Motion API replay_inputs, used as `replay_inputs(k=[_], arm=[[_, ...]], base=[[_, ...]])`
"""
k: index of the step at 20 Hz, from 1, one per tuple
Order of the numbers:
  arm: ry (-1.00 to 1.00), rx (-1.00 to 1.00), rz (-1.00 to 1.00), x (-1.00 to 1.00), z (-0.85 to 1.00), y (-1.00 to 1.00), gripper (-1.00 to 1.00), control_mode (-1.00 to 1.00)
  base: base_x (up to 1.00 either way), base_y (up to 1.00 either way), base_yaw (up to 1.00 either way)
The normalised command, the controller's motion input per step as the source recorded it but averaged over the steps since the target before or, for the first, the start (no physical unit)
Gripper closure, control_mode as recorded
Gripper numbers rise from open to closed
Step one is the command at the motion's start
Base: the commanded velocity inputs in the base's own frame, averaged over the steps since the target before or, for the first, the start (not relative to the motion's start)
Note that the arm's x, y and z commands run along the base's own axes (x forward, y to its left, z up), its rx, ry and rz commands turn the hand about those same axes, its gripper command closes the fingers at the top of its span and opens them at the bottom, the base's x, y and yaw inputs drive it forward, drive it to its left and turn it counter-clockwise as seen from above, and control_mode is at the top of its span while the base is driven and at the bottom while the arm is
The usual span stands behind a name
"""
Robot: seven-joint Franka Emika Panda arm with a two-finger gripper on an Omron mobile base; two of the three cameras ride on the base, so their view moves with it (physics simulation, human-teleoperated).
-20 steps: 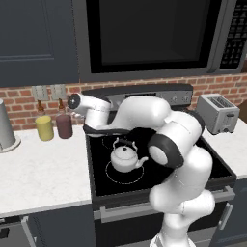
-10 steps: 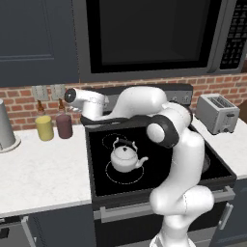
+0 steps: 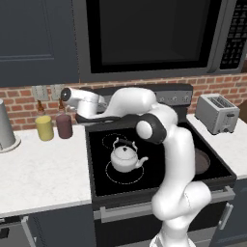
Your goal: Pick the kettle from the counter and place it on a stove burner. Then turn the burner on.
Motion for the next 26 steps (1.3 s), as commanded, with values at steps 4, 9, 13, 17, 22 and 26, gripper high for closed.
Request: replay_inputs(k=[4, 9, 13, 17, 22, 26], arm=[[0.0, 0.0, -0.01, 0.55, -0.05, 0.0, -1.0, -1.0], [0.0, 0.0, 0.0, 0.59, 0.0, -0.06, -1.0, -1.0], [0.0, 0.0, 0.0, 0.26, -0.23, -0.02, -1.0, -1.0], [0.0, 0.0, 0.0, 0.09, -0.49, 0.0, -1.0, -1.0], [-0.07, 0.0, 0.02, -0.04, -0.2, -0.17, -1.0, -1.0], [-0.19, 0.0, 0.01, -0.43, -0.03, -0.37, -1.0, -1.0]], base=[[0.0, 0.0, 0.0], [0.0, 0.0, 0.0], [0.0, 0.0, 0.0], [0.0, 0.0, 0.0], [0.0, 0.0, 0.0], [0.0, 0.0, 0.0]])
